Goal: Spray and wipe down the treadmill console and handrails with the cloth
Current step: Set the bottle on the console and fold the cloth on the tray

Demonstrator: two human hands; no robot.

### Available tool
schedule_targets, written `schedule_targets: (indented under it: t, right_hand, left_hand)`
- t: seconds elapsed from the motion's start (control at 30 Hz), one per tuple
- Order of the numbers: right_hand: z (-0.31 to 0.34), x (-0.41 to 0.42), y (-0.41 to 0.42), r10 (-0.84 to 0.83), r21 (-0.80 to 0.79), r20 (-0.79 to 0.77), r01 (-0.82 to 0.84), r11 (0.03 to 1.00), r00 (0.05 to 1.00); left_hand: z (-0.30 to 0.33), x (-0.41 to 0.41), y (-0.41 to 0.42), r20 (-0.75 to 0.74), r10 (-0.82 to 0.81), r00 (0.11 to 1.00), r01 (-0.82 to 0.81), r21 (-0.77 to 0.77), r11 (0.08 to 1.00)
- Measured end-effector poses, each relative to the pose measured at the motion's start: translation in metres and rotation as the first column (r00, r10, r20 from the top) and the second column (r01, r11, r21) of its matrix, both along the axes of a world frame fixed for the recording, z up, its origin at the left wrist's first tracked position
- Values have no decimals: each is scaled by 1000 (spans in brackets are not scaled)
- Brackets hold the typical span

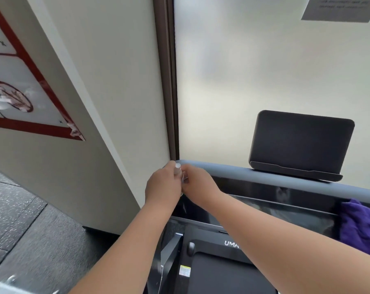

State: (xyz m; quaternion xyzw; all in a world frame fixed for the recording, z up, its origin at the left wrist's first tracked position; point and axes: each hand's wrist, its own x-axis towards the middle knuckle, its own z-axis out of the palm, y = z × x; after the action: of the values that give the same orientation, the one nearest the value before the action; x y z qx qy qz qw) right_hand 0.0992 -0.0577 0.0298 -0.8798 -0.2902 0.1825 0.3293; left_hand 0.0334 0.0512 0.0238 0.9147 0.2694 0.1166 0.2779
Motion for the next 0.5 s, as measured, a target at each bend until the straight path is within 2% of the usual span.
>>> schedule_targets:
  t: [0.2, 0.37, 0.5]
  right_hand:
    - [-2, -7, -4, -5, 13, -46, 5, 1000, 999]
    - [-2, -5, -16, 129, -89, -5, -129, 988, 992]
    - [-9, 2, -69, 27, -113, 43, -22, 993, 999]
  left_hand:
    - [-4, -10, -5, -106, 8, 994, -2, 58, 998]
    - [-9, -19, -8, -82, 33, 996, -39, -76, 996]
    - [-3, -30, -16, -77, 65, 995, -69, -61, 996]
